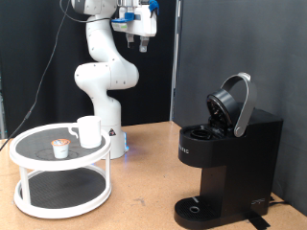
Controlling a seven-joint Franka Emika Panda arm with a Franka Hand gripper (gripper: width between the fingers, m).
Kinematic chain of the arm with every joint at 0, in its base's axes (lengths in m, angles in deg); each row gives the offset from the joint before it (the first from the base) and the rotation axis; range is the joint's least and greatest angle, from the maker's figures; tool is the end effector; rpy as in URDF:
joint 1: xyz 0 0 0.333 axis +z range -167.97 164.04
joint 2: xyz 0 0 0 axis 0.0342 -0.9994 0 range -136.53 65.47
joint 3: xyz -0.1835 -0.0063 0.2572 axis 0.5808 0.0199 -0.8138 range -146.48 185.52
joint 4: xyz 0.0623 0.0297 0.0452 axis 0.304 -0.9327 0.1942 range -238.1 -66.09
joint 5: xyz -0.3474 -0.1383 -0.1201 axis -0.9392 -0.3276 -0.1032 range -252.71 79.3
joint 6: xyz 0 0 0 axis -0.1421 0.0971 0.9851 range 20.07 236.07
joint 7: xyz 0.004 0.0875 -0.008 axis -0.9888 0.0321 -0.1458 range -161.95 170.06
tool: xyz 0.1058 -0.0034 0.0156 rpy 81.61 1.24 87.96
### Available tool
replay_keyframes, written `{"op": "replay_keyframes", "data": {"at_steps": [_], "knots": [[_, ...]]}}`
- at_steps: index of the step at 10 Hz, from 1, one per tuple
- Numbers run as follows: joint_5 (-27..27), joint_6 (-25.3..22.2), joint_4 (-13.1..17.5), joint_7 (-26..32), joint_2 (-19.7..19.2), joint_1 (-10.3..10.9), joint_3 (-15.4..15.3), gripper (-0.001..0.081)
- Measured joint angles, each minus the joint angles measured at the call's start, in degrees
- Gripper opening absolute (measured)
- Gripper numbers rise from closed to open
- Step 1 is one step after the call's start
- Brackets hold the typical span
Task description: Make a cup of coffee with the keurig machine
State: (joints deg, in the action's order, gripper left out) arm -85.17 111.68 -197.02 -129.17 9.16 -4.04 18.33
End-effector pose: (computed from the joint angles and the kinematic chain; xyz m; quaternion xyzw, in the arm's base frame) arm 0.3095 -0.0002 0.5902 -0.3870 0.9221 0.0042 0.0054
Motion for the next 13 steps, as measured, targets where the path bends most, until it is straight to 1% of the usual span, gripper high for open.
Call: {"op": "replay_keyframes", "data": {"at_steps": [1,2,4,6,8,9,11,12,13], "knots": [[0.0,-0.28,0.0,0.16,0.0,-0.05,0.3,0.0734],[0.0,-0.82,0.07,1.02,0.01,-0.24,1.35,0.0734],[-1.19,-2.27,0.39,4.97,0.23,-1.08,4.91,0.0734],[-3.62,-2.49,0.38,9.35,0.69,-2.03,8.31,0.0734],[-6.54,-2.53,0.37,11.31,0.81,-3.69,11.02,0.0734],[-6.87,-2.5,0.35,11.57,0.85,-4.47,11.54,0.0734],[-6.8,-2.47,0.24,11.97,0.83,-4.42,11.59,0.0734],[-6.8,-2.07,0.13,12.82,0.82,-4.46,12.14,0.0734],[-7.38,-1.71,0.06,14.07,0.76,-4.64,13.33,0.0734]]}}
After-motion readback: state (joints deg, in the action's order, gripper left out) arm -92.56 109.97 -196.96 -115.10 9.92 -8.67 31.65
